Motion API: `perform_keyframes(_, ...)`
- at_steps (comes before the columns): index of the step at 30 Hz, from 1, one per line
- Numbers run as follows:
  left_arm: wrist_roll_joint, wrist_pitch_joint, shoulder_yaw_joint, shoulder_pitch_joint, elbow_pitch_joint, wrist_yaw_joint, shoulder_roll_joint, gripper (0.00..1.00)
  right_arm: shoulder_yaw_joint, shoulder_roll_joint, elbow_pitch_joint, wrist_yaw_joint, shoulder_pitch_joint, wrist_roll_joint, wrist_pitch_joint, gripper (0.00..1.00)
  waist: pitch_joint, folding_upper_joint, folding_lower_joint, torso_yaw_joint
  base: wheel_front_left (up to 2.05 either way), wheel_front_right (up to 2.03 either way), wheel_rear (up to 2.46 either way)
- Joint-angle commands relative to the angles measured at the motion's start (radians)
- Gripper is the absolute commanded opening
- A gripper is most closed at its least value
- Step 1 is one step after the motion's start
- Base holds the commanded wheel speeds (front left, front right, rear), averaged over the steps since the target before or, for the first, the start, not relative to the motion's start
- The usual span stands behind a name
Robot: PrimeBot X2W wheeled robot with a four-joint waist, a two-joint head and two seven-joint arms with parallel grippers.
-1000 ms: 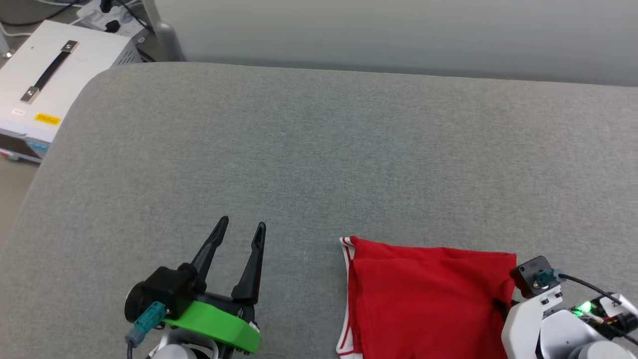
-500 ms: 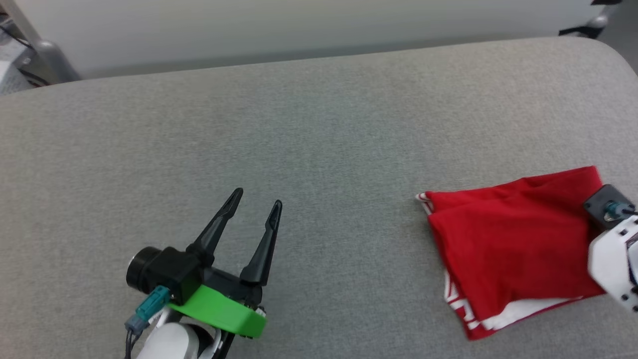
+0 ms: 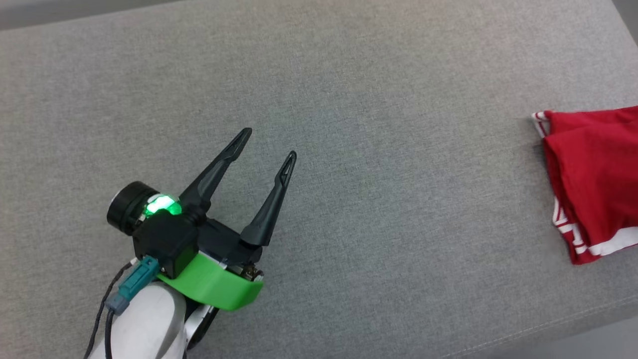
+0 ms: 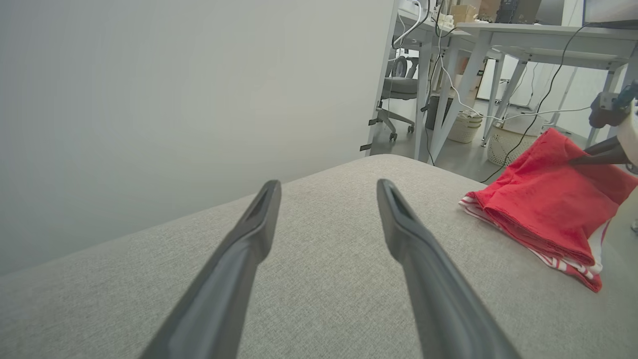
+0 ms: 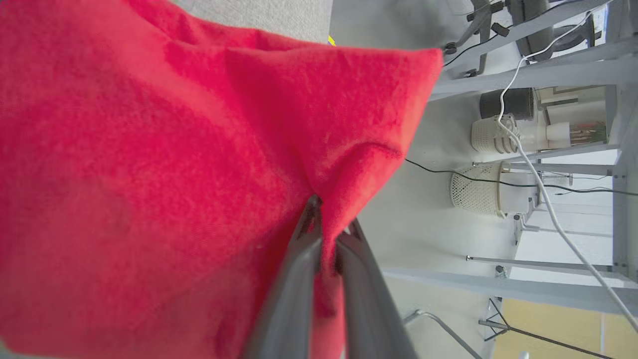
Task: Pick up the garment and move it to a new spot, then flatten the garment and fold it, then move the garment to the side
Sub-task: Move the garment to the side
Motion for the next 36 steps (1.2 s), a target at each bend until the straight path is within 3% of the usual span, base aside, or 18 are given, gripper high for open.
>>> perform_keyframes(1,0.008,0.009,0.001,-0.02,-0.018,-0.003,0.012,1.0,-0.02,0.012,0.027,-0.001,-0.032,-0.018,-0.022,0.0,0.089,-0.0001,-0.0001,-0.028,0.0,0.0,0.0)
perform_keyframes(14,0.018,0.093,0.048,-0.043,-0.182,0.019,0.084,1.0,-0.277,0.104,0.297,-0.001,-0.156,-0.094,-0.134,0.0,0.217,-0.0001,-0.0001,0.033,0.0,0.0,0.0)
perform_keyframes(20,0.018,0.1,0.055,-0.045,-0.204,0.026,0.094,1.0,-0.313,0.131,0.401,-0.001,-0.197,-0.101,-0.157,0.0,0.238,-0.0001,-0.0001,0.05,0.0,0.0,0.0)
perform_keyframes(21,0.018,0.098,0.055,-0.045,-0.202,0.028,0.093,1.0,-0.311,0.132,0.412,-0.001,-0.201,-0.104,-0.159,0.03,0.237,-0.0001,-0.0001,0.053,0.0,0.0,0.0)
perform_keyframes(22,0.016,0.094,0.054,-0.044,-0.199,0.029,0.091,1.0,-0.311,0.133,0.424,-0.001,-0.206,-0.108,-0.165,0.35,0.233,-0.0001,-0.0001,0.056,0.0,0.0,0.0)
perform_keyframes(23,0.015,0.091,0.053,-0.044,-0.193,0.029,0.089,1.0,-0.315,0.133,0.438,-0.001,-0.211,-0.112,-0.169,1.0,0.229,-0.0001,-0.0001,0.058,0.0,0.0,0.0)
perform_keyframes(29,-0.007,0.046,0.047,-0.032,-0.136,0.038,0.061,1.0,-0.313,0.131,0.484,-0.001,-0.228,-0.134,-0.202,1.0,0.16,-0.0001,-0.0001,0.073,0.0,0.0,0.0)
perform_keyframes(36,-0.035,-0.008,0.056,0.007,-0.036,0.055,0.031,1.0,-0.257,0.13,0.44,-0.001,-0.227,-0.078,-0.252,1.0,0.026,-0.0001,-0.0001,0.095,0.0,0.0,0.0)
